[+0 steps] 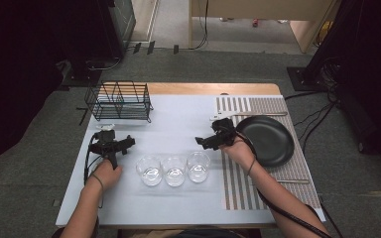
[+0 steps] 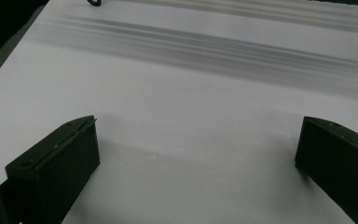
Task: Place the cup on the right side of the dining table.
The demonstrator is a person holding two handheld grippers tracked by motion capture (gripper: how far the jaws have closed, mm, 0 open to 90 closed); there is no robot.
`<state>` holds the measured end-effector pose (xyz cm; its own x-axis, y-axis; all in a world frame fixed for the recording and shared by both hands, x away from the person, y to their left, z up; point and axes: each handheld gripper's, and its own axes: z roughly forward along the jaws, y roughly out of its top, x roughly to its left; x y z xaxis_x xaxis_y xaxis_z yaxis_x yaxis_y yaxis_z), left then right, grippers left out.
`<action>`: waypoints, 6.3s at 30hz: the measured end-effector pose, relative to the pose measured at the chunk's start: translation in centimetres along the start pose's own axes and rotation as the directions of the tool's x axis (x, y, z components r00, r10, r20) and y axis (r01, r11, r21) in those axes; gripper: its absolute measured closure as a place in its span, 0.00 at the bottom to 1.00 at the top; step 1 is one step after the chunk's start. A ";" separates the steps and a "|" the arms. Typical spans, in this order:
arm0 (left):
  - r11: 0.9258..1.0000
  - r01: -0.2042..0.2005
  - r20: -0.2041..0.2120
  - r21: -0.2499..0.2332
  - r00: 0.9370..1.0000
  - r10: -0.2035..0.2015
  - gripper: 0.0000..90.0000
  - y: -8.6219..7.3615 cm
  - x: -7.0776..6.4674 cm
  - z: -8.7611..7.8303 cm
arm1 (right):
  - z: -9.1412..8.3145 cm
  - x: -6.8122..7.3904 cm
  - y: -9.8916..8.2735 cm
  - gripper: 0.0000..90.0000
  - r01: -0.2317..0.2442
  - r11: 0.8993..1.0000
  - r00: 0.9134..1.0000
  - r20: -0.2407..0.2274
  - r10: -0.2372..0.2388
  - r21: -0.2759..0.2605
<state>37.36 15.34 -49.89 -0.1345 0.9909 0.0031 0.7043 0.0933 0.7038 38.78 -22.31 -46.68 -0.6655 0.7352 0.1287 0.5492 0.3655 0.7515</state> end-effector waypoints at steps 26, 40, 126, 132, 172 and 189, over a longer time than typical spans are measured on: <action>1.000 -0.001 0.005 0.003 1.000 0.001 0.00 0.0 0.1 0.0 | -1.9 0.3 -0.1 0.00 0.012 1.000 1.000 0.007 -0.012 -0.002; 1.000 -0.004 0.001 0.006 1.000 0.004 0.00 0.1 0.0 0.0 | -3.0 0.6 -0.1 0.00 0.022 1.000 1.000 -0.006 -0.022 -0.018; 1.000 -0.003 -0.001 0.004 1.000 0.003 0.00 0.0 0.0 0.0 | -4.7 4.7 0.6 0.01 0.218 0.973 0.917 -0.326 -0.231 -0.076; 1.000 -0.003 -0.001 0.004 1.000 0.003 0.00 0.0 0.0 0.0 | -4.6 4.7 0.6 0.00 0.221 0.972 0.911 -0.340 -0.233 -0.075; 1.000 -0.003 -0.001 0.004 1.000 0.003 0.00 0.0 0.0 0.0 | -3.7 6.2 -0.4 0.00 0.306 0.949 0.839 -0.450 -0.306 -0.074; 1.000 -0.004 -0.001 0.004 1.000 0.004 0.00 0.0 0.0 0.0 | -2.6 6.4 -1.4 0.00 0.330 0.942 0.814 -0.485 -0.319 -0.066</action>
<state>37.39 15.34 -49.87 -0.1325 0.9912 0.0061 0.7075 0.0902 0.7010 32.48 -19.61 -45.23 -0.9623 0.2049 0.1789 0.2643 0.5488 0.7931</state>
